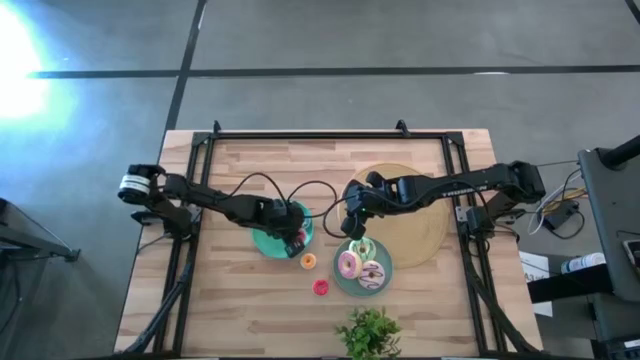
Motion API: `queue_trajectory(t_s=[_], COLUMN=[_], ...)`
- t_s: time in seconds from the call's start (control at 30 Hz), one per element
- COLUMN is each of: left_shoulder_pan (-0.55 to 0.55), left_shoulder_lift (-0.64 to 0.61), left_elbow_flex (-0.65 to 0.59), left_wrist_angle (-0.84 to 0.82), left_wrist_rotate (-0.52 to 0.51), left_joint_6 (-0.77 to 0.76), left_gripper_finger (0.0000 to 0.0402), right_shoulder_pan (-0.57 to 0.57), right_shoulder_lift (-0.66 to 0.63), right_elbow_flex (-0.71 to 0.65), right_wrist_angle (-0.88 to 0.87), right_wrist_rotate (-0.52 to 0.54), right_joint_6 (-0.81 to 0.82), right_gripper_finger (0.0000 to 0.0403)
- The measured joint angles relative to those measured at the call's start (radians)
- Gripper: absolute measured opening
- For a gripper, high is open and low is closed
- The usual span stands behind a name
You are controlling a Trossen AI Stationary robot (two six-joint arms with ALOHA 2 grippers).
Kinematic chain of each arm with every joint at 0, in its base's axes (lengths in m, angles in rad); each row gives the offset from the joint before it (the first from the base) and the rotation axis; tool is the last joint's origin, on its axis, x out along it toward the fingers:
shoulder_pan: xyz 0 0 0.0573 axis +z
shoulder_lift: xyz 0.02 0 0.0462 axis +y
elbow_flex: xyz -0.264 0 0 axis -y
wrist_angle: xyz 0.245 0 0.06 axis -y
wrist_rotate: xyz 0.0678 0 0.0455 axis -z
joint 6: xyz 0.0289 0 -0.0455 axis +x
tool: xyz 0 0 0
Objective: Pick & Place donuts
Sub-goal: Put the small orange donut on the green plate, then put the small white donut on the green plate
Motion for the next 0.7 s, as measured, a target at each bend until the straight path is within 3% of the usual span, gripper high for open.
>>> queue_trajectory(t_s=[0.1,0.33,0.53,0.7], left_shoulder_pan=[0.0,-0.003,-0.006,-0.049], left_shoulder_lift=[-0.003,-0.005,-0.029,-0.12], left_elbow_flex=[-0.005,-0.009,-0.009,-0.009], left_wrist_angle=[-0.006,-0.025,-0.045,-0.027], left_wrist_rotate=[0.049,0.048,0.043,0.027], left_joint_6=[-0.005,-0.067,-0.069,-0.067], left_gripper_finger=[0.0039,0.0115,0.0128,0.0128], right_shoulder_pan=[0.001,0.001,0.002,0.011], right_shoulder_lift=[0.0,0.0,0.0,-0.009], right_elbow_flex=[-0.002,-0.003,-0.003,-0.003], right_wrist_angle=[0.001,0.002,-0.002,-0.061], right_wrist_rotate=[0.0,0.002,0.002,0.002], right_joint_6=[0.0,0.0,-0.001,-0.003], right_gripper_finger=[0.013,0.0124,0.0123,0.0123])
